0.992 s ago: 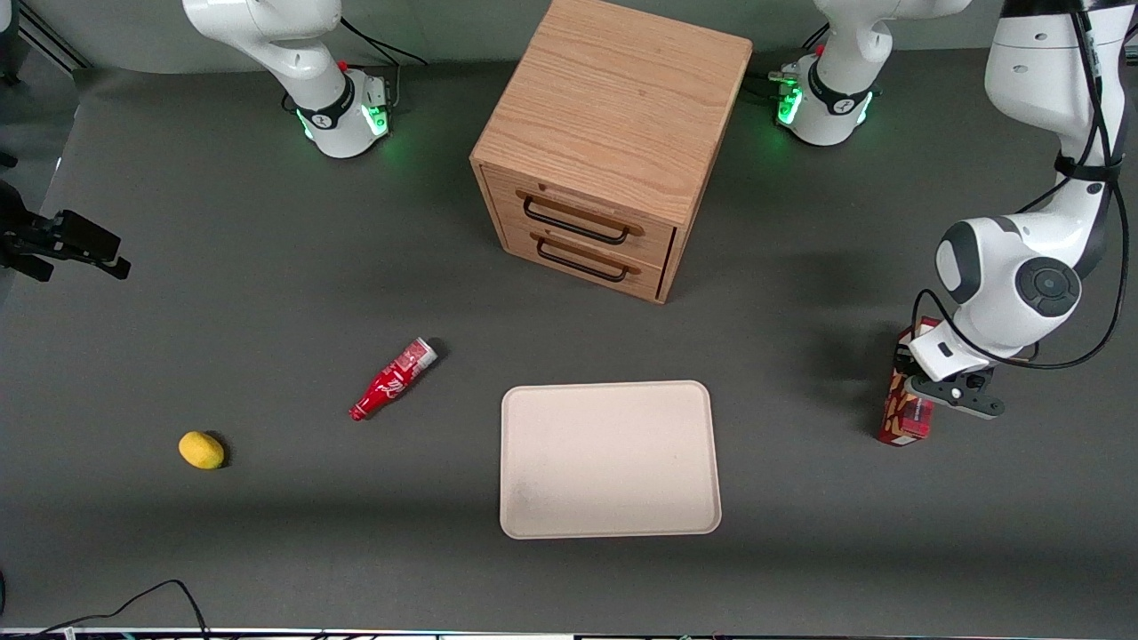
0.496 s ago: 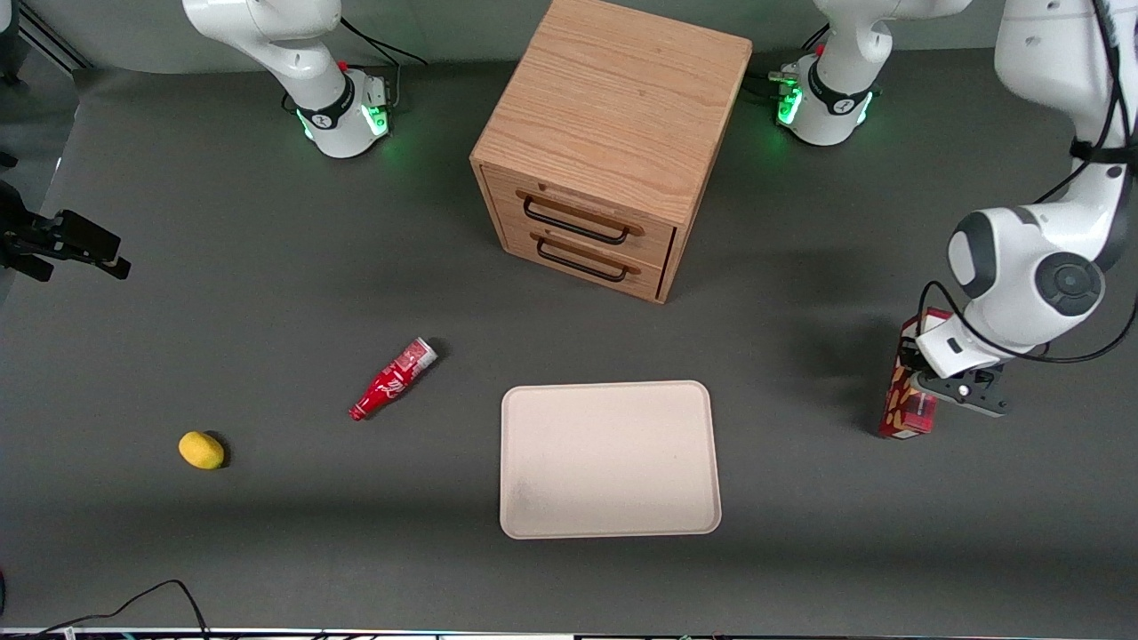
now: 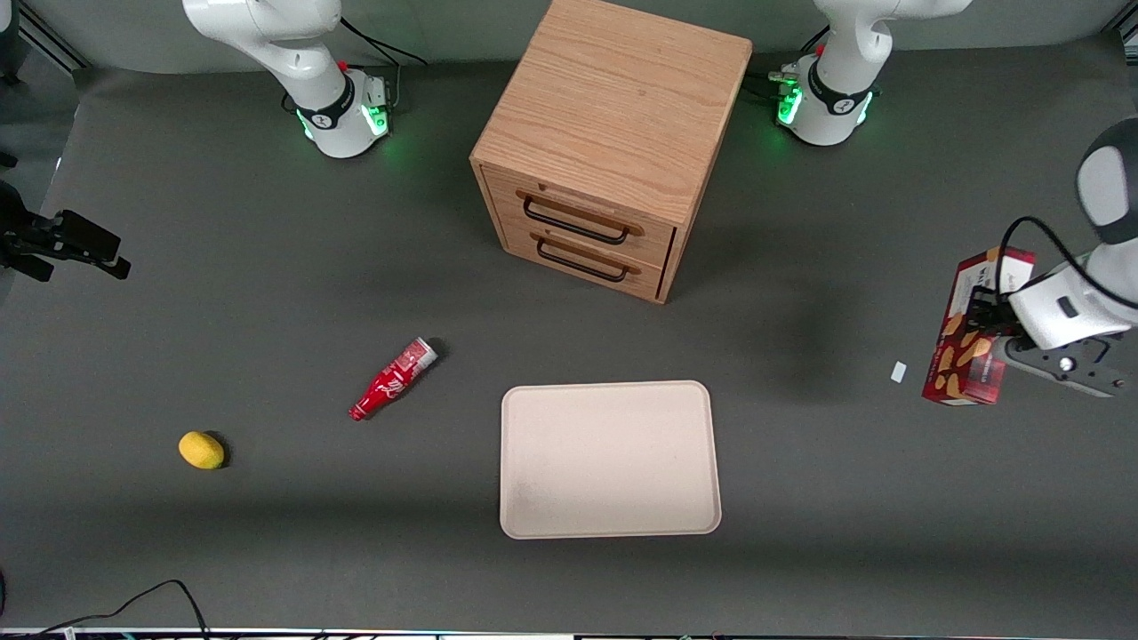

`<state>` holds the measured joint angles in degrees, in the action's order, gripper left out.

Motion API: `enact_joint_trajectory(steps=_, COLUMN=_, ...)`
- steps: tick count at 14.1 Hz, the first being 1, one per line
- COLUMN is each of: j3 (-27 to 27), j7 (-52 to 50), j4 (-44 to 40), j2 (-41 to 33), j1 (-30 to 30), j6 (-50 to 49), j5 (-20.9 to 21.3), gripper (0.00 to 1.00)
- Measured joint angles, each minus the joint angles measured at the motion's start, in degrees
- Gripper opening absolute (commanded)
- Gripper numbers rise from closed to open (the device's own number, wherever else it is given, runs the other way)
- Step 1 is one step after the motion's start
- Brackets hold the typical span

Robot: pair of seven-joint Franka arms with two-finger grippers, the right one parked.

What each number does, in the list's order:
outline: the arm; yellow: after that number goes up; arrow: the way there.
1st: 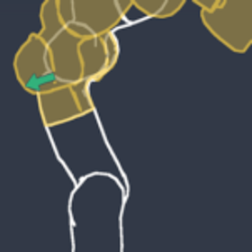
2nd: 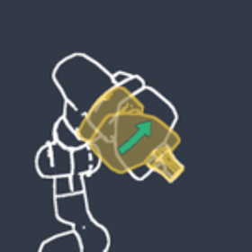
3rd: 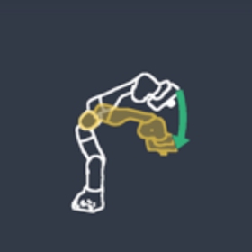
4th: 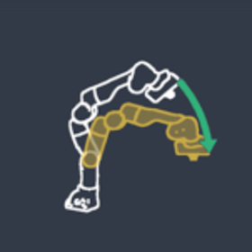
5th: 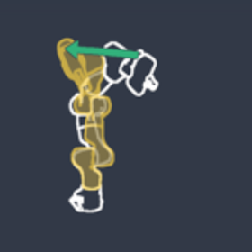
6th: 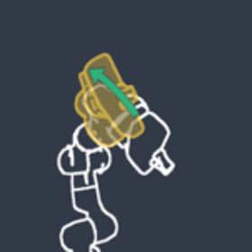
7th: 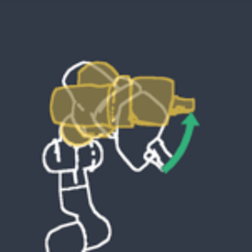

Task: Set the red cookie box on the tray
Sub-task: 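Lift the box and carry it with the left gripper over the tray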

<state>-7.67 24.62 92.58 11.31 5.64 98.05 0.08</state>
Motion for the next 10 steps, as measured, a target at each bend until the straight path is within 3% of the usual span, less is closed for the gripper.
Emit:
enact_joint_trajectory(steps=2, j3=2.0, j7=-2.3, j4=-5.0, j2=1.0, j1=0.2, j6=-2.3, j5=-0.6, gripper=0.0)
enact_joint_trajectory(steps=5, j3=8.6, j7=-14.9, j4=-10.4, j2=5.7, j1=0.5, j6=-2.4, j5=-2.6, gripper=0.0)
enact_joint_trajectory(steps=8, j3=15.6, j7=-30.8, j4=-18.2, j2=14.4, j1=2.5, j6=-0.9, j5=-2.8, gripper=0.0)
enact_joint_trajectory(steps=10, j3=17.1, j7=-42.3, j4=-25.4, j2=22.7, j1=6.8, j6=2.5, j5=-1.4, gripper=0.0)
